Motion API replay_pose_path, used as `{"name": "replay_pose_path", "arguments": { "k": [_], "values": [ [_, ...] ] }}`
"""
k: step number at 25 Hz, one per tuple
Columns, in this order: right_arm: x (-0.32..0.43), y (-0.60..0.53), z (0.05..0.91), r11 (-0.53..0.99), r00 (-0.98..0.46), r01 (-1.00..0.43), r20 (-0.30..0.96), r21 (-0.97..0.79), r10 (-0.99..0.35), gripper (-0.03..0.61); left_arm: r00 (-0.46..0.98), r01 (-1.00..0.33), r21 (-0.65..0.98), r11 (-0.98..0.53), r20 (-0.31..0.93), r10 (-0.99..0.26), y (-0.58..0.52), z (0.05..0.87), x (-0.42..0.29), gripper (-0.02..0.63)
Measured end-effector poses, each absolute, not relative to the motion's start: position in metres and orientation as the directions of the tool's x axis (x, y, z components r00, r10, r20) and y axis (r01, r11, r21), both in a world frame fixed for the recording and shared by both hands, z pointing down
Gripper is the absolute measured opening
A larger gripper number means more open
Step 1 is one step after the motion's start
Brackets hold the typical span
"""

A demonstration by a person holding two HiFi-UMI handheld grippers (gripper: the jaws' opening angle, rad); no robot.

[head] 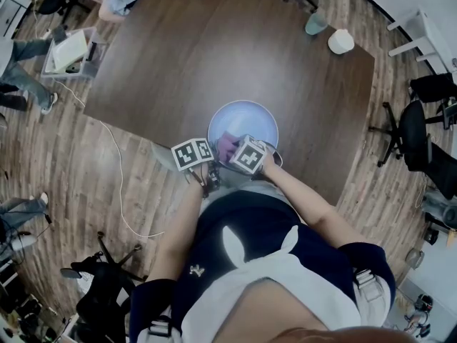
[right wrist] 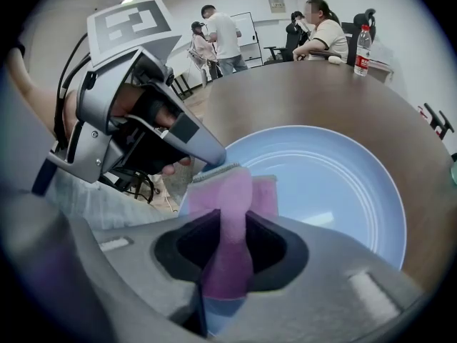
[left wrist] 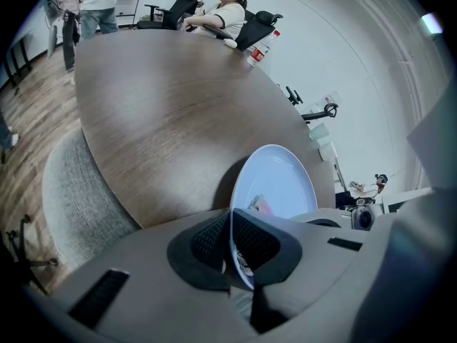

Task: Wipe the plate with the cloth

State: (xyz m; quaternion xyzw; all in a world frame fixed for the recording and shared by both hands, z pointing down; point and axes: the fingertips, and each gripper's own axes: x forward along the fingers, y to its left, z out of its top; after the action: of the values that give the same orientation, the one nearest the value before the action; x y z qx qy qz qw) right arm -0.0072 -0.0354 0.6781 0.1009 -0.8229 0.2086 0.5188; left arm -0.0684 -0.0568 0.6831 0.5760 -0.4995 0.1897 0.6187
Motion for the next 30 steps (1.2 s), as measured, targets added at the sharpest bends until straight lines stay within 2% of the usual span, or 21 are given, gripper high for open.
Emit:
{"name": "replay_pose_path", "arguments": {
  "k": [14,24,30],
  "values": [
    [-0.016,-0.061,0.676,0.899,-0.438,-0.385,0.899,-0.207,0.019,0.105,0.451,-0.808,0.535,0.248,0.832,-0.324,-0.055,0.682,-0.066,0.017],
    [-0.006,-0.074,0.681,0.874,-0.434,-0.439,0.901,-0.207,-0.005,0.106,0.451,-0.813,0.534,0.234,0.83,-0.327,-0.058,0.682,-0.065,0.017],
    [0.007,-0.093,0.686,0.816,-0.449,-0.533,0.893,-0.226,-0.046,0.106,0.449,-0.814,0.531,0.233,0.831,-0.328,-0.058,0.683,-0.065,0.017]
  ]
}}
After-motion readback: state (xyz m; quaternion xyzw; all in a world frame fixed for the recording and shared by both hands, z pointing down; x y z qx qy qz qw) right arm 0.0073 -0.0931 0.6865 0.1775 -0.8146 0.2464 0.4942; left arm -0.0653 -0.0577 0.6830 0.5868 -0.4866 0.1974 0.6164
